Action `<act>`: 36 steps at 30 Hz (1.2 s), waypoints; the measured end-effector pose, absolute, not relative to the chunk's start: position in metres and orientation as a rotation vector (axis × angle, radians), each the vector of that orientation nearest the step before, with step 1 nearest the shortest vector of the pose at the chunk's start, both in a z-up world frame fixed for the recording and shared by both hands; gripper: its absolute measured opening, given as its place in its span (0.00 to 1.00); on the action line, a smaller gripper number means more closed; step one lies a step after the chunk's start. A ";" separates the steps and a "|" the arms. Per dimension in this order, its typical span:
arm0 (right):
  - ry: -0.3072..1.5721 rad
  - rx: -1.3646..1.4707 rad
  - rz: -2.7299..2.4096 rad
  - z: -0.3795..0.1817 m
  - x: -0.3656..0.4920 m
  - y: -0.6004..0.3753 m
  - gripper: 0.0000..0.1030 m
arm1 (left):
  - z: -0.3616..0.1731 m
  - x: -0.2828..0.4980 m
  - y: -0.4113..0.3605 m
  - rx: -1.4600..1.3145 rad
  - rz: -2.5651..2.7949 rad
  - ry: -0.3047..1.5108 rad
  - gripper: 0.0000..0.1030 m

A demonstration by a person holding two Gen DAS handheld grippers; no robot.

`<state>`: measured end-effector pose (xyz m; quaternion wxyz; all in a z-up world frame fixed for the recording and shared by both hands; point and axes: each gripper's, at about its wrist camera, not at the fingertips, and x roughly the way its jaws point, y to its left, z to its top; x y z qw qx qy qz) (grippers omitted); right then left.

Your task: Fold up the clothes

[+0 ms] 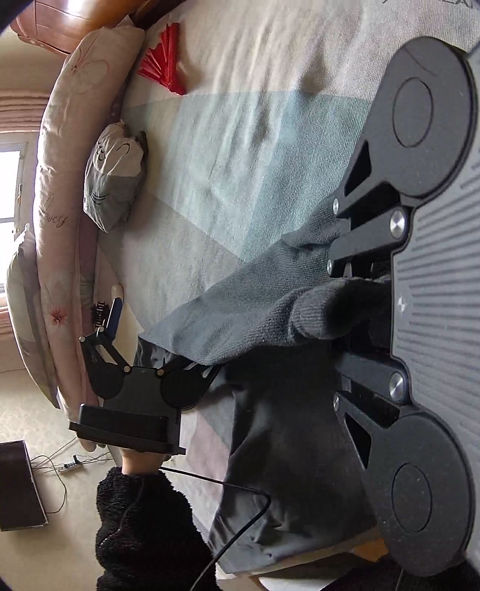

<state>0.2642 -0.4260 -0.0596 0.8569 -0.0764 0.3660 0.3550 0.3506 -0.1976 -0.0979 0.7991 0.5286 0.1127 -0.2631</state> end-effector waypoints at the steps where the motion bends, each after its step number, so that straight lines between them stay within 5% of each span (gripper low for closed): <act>1: 0.768 -0.154 0.750 -0.060 0.263 -0.427 0.10 | -0.099 0.347 -0.197 1.167 -0.562 0.226 0.97; 5: 0.766 -0.135 0.746 -0.059 0.262 -0.431 0.11 | -0.109 0.334 -0.194 1.357 -0.592 0.154 0.79; 16: 0.768 -0.122 0.731 -0.059 0.259 -0.433 0.11 | -0.130 0.341 -0.179 1.585 -0.626 0.058 0.64; 18: 0.769 -0.119 0.724 -0.060 0.260 -0.434 0.11 | -0.133 0.340 -0.181 1.594 -0.638 0.091 0.49; 20: 0.769 -0.118 0.718 -0.061 0.261 -0.434 0.11 | -0.142 0.331 -0.180 1.656 -0.667 0.107 0.12; 22: 0.767 -0.119 0.708 -0.061 0.261 -0.434 0.11 | -0.148 0.324 -0.180 1.697 -0.683 0.113 0.02; 36: 0.680 -0.101 0.575 -0.048 0.253 -0.448 0.13 | -0.072 0.258 -0.166 1.524 -0.674 0.111 0.01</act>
